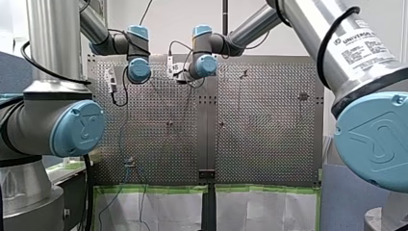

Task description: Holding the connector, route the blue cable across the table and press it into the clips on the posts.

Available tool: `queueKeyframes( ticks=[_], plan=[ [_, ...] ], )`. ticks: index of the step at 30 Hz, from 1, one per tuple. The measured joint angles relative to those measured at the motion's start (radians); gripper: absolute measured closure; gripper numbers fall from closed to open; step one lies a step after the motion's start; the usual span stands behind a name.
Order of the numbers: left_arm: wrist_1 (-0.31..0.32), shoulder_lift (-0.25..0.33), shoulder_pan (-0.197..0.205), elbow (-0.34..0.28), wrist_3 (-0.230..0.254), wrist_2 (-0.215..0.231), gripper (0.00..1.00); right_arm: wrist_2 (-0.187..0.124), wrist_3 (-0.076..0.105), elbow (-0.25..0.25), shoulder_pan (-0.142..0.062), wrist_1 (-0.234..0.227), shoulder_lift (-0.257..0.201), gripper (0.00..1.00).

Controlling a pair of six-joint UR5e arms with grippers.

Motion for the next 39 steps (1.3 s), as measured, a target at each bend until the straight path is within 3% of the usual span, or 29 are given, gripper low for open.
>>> queueKeyframes(
  ticks=[9, 20, 29, 39],
  plan=[
    [-0.003, -0.002, 0.036, 0.044, -0.002, 0.069, 1.00, -0.002, 0.000, -0.075, 0.003, 0.009, 0.022, 1.00],
    [-0.014, -0.021, 0.085, 0.070, 0.001, 0.086, 1.00, -0.008, 0.000, -0.175, 0.014, 0.017, 0.069, 1.00],
    [0.035, -0.069, 0.113, 0.084, -0.001, 0.155, 1.00, -0.008, -0.002, -0.257, 0.014, 0.017, 0.097, 1.00],
    [0.063, -0.080, 0.156, 0.089, -0.009, 0.187, 1.00, -0.009, -0.006, -0.313, 0.016, 0.021, 0.131, 1.00]
  ],
)
